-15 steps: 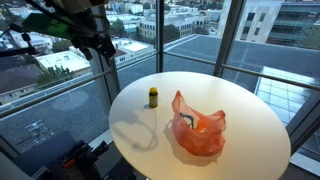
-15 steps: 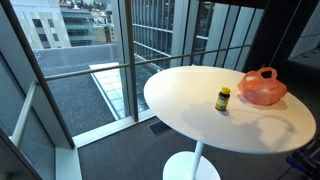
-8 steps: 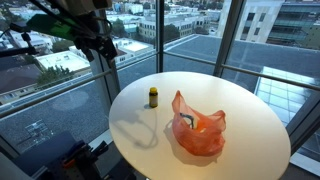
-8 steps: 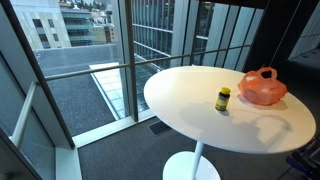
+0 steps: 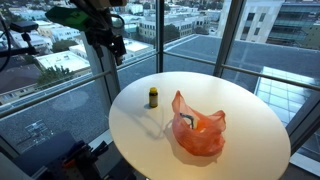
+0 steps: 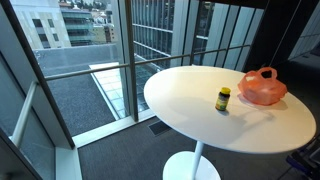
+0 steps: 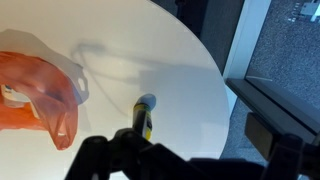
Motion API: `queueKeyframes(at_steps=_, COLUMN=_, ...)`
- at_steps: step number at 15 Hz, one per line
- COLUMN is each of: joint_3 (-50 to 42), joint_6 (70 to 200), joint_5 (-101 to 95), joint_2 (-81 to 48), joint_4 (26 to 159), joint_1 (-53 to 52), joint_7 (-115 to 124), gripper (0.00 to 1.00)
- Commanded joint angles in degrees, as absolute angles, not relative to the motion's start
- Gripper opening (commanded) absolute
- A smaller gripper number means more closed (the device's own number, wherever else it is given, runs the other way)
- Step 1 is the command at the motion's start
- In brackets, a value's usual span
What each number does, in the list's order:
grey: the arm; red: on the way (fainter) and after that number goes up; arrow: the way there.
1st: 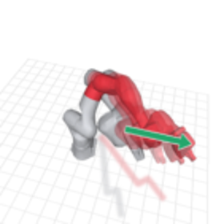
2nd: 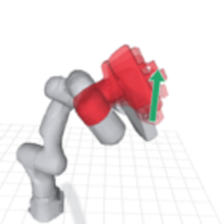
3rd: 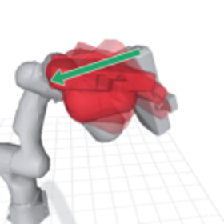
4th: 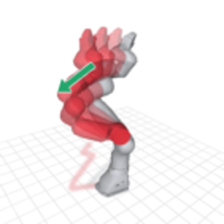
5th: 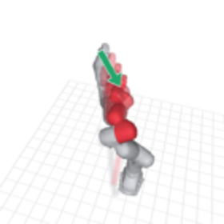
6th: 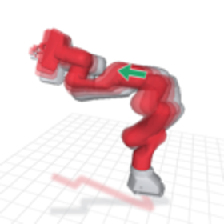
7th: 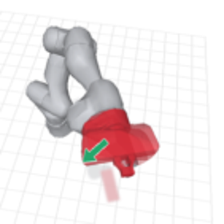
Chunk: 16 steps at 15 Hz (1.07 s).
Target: Put the bottle into the carrier bag
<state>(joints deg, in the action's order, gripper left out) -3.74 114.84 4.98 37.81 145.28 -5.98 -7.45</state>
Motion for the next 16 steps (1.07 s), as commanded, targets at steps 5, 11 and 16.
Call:
queueKeyframes(at_steps=5, joint_3=-2.45, joint_6=113.70, joint_5=5.84, joint_2=24.17, joint_4=133.49, joint_1=-3.33, joint_7=-2.97, gripper=1.00)
queueKeyframes(at_steps=11, joint_3=-1.54, joint_6=115.96, joint_5=5.13, joint_2=15.06, joint_4=127.90, joint_1=-2.47, joint_7=-0.43, gripper=1.00)
queueKeyframes(at_steps=16, joint_3=-1.03, joint_6=119.76, joint_5=5.00, joint_2=10.40, joint_4=126.87, joint_1=-2.27, joint_7=-0.76, gripper=1.00)
